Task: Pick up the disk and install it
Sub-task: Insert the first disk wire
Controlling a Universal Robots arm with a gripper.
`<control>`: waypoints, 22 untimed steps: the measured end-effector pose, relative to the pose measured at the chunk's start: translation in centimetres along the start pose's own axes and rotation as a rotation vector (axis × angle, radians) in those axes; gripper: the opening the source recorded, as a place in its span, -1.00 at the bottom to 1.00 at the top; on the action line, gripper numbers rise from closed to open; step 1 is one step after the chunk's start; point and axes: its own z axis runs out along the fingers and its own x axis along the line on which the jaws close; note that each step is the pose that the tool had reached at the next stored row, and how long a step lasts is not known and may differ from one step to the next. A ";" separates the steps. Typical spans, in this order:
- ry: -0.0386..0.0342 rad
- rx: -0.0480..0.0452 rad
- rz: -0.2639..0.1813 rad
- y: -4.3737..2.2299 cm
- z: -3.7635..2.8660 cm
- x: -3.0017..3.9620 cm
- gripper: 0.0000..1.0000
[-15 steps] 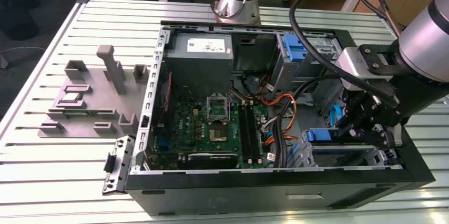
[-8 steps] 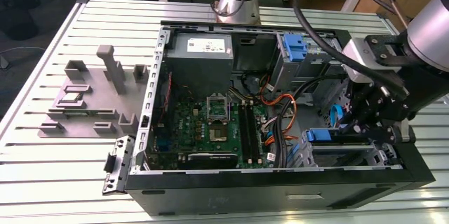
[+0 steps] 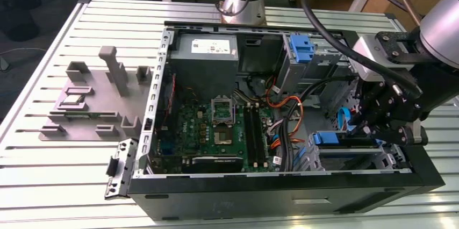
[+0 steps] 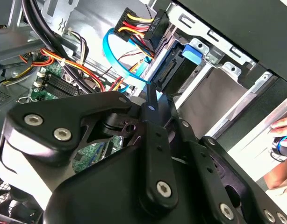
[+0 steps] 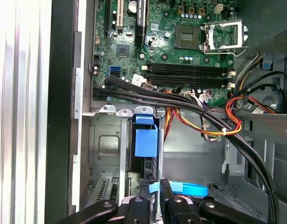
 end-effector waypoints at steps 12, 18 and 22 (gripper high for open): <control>0.0000 0.0000 0.000 -1.55 0.02 0.02 -0.53; -0.0001 0.0000 0.000 -1.57 -0.12 0.02 -0.53; -0.0001 0.0000 0.000 -1.57 -0.38 -0.01 -0.53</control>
